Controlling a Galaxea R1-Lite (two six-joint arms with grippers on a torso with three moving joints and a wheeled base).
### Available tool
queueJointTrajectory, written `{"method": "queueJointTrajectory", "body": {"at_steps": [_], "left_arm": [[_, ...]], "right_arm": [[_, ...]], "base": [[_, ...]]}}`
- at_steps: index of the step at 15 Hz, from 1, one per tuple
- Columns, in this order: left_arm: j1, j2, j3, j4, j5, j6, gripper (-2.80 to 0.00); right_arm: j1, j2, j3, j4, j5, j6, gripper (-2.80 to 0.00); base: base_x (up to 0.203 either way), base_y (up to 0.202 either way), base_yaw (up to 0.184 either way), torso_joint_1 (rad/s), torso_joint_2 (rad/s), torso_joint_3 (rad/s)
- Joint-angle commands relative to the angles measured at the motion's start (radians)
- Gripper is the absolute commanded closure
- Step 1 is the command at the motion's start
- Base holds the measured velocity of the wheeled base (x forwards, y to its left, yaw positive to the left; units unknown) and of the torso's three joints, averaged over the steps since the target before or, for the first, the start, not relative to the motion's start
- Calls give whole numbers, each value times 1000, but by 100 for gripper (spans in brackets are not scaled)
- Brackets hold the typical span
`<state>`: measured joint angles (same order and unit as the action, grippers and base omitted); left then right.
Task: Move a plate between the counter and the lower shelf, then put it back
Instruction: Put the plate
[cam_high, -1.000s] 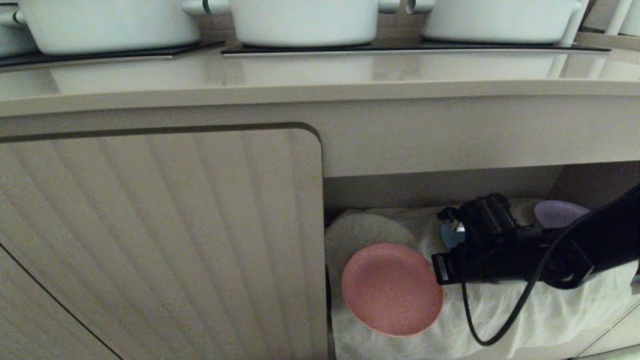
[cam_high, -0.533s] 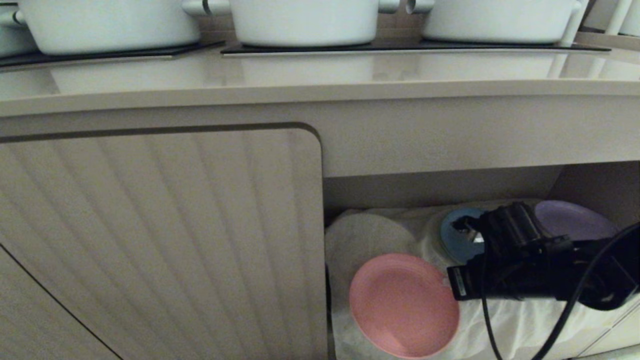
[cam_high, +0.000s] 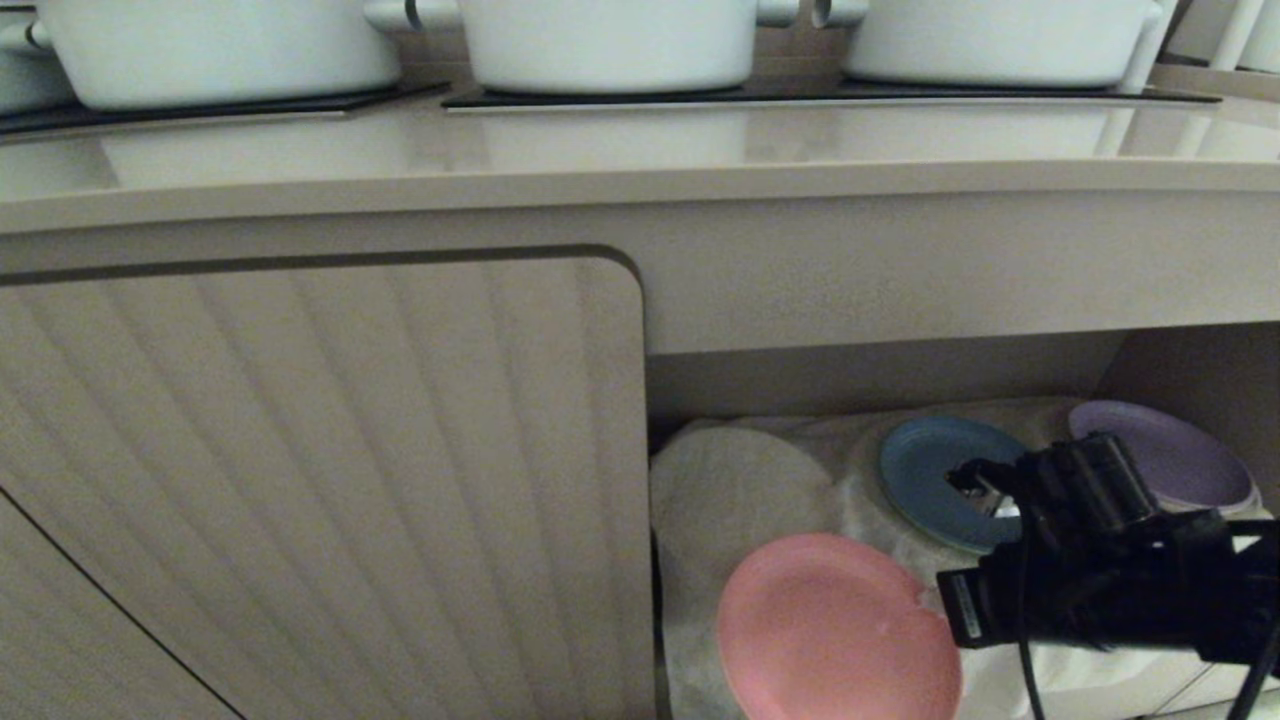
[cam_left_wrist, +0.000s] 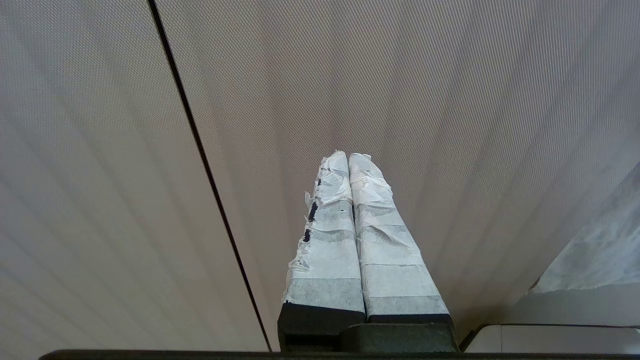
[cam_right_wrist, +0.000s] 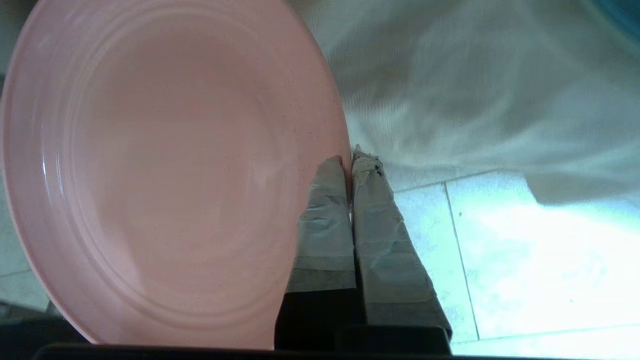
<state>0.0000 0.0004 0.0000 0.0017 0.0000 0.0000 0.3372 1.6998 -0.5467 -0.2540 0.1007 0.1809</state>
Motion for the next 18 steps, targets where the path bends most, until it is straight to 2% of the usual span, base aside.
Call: {"method": "queueJointTrajectory", "body": {"at_steps": [1,12,14,18], "left_arm": [[0,0,0,0,0,-1,0],[0,0,0,0,0,0,0],[0,0,0,0,0,0,0],[0,0,0,0,0,0,0]], "right_arm": [[1,-56,34,-1,2,2,0],[-22,-397,293,46,-1,13,0],[-36,-470,319,96,-4,15,0],[-76,-623,327,281,-2,17,0]], "base": [[0,0,0,0,0,0],[0,0,0,0,0,0],[0,0,0,0,0,0],[0,0,0,0,0,0]]}}
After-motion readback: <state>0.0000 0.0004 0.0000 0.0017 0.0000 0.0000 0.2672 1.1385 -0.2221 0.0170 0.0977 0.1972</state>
